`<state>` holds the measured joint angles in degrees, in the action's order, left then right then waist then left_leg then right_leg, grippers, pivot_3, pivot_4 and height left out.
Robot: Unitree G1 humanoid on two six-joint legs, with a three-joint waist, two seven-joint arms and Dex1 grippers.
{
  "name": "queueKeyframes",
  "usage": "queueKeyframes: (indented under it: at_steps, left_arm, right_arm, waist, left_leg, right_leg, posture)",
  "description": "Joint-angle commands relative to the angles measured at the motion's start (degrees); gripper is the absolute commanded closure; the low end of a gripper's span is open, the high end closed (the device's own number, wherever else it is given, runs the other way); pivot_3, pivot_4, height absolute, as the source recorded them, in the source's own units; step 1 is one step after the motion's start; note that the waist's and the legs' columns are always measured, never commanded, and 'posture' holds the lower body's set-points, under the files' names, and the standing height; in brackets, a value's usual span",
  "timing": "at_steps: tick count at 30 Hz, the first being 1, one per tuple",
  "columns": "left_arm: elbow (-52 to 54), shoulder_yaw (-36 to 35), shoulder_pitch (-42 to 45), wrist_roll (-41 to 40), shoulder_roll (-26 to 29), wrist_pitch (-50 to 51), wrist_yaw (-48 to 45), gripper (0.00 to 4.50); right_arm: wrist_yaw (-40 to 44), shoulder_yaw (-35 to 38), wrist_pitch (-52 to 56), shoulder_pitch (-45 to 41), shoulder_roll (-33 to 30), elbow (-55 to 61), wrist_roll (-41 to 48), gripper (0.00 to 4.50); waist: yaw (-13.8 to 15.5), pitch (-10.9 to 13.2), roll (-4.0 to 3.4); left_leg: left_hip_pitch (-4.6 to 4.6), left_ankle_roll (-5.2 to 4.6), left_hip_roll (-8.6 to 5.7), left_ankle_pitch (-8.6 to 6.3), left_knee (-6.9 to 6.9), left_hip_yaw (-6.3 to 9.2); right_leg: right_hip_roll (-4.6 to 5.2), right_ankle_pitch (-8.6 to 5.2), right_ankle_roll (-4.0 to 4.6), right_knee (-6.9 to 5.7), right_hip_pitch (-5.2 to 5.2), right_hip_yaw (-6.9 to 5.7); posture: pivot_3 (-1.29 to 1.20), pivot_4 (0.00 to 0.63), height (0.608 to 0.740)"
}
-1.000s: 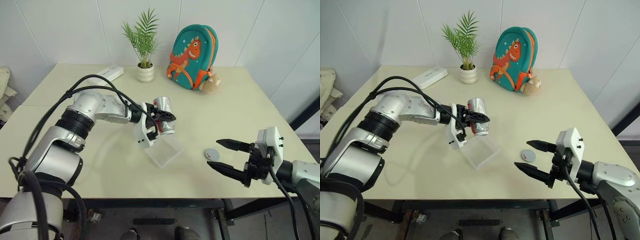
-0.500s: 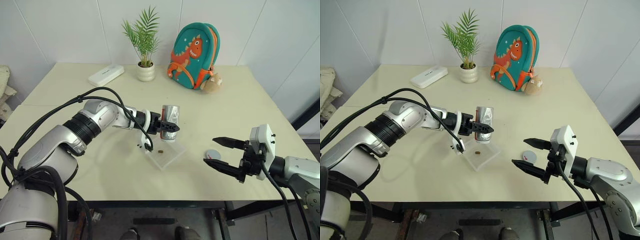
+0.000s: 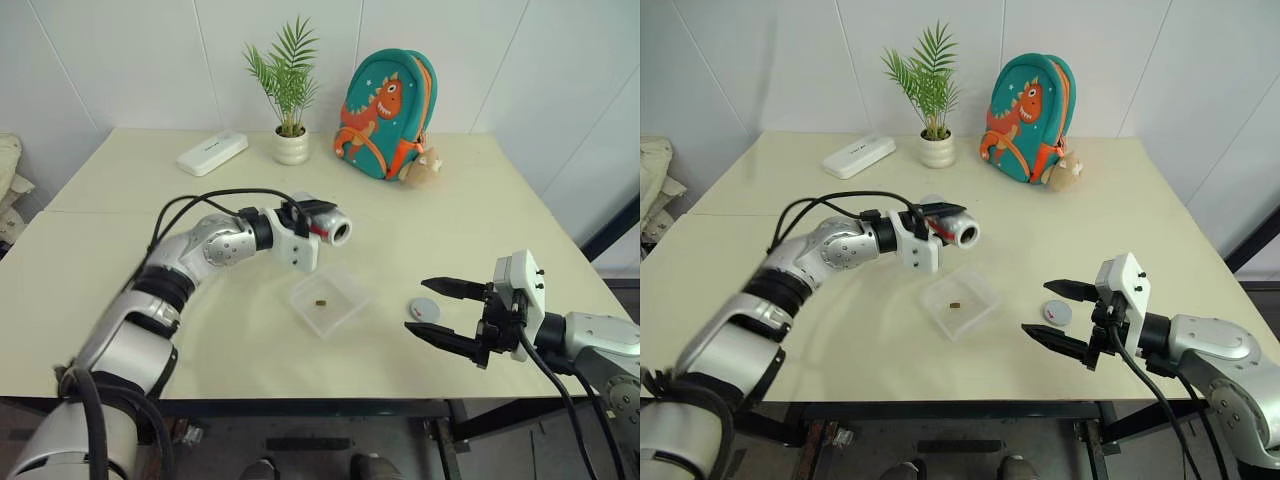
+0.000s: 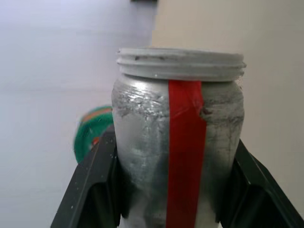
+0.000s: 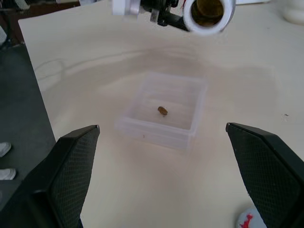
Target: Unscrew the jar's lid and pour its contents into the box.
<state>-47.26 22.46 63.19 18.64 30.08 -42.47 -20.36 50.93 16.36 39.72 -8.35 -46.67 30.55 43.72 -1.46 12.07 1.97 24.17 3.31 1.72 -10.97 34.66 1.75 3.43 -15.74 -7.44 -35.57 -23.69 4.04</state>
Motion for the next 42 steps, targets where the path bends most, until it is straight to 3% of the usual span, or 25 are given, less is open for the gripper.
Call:
queueKeyframes:
  at_steps: [1, 5, 10, 30, 38, 42]
  left_arm:
    - [5.39, -11.56, -1.95, -19.23, -2.3, 14.6, -10.31, 2.49]
    - [8.73, -22.27, -6.18, -33.23, -5.14, 30.29, -15.1, 2.49]
    - [8.08, -28.06, -8.94, -38.41, -6.13, 41.65, -17.04, 2.49]
    - [-3.16, -28.52, -14.91, -32.71, -10.25, 33.85, -25.06, 2.49]
    - [2.45, -27.97, -18.64, -32.2, -9.55, 34.34, -27.17, 0.06]
    - [8.85, -27.49, -21.95, -31.59, -8.01, 36.06, -27.42, 0.02]
  right_arm:
    - [1.78, 2.05, -0.56, -0.6, -1.59, -0.18, 1.87, 0.02]
    - [3.93, 2.17, -1.22, -2.63, -1.62, -2.59, 3.52, 0.02]
    - [5.12, 0.16, -1.48, -4.96, -2.63, -4.87, 2.05, 0.02]
    - [6.01, -2.28, -0.81, -6.61, -3.47, -6.36, 0.73, 0.02]
    - [6.57, -3.68, -0.58, -8.7, -3.77, -7.9, 0.28, 0.0]
    - [7.13, -4.53, -1.0, -9.99, -3.81, -8.78, -0.23, 0.0]
  waist:
    - [-0.12, 0.0, 0.0]
    - [-0.35, 0.0, -0.01]
    - [-0.2, 0.0, 0.0]
    - [-0.14, 0.0, 0.0]
    - [-0.18, 0.0, 0.0]
    - [-0.2, 0.0, 0.0]
  left_leg:
    - [-0.01, 0.0, 0.0, 0.0, 0.08, 0.01]
    - [-0.13, -0.03, 0.02, 0.0, 0.41, 0.01]
    - [-0.29, -0.19, 0.02, 0.15, 0.48, -0.04]
    - [-0.11, -0.2, 0.0, 0.15, 0.44, -0.21]
    - [-0.15, -0.23, 0.0, 0.14, 0.45, -0.51]
    - [-0.16, -0.27, 0.0, 0.13, 0.45, -0.63]
  right_leg:
    - [-0.01, 0.0, 0.0, -0.07, 0.0, 0.0]
    - [-0.06, 0.0, 0.0, -0.25, 0.13, 0.08]
    - [-0.08, -0.02, 0.32, -0.13, 0.31, 0.18]
    - [-0.06, 0.08, 0.36, 0.15, 0.2, 0.36]
    - [-0.06, 0.04, 0.45, 0.22, 0.16, 0.71]
    - [-0.06, 0.05, 0.47, 0.26, 0.12, 0.86]
  posture:
    - [0.0, 0.15, 0.74]
    - [0.0, 0.15, 0.74]
    - [0.0, 0.15, 0.74]
    - [0.0, 0.15, 0.74]
    - [0.0, 0.15, 0.74]
    - [0.0, 0.15, 0.74]
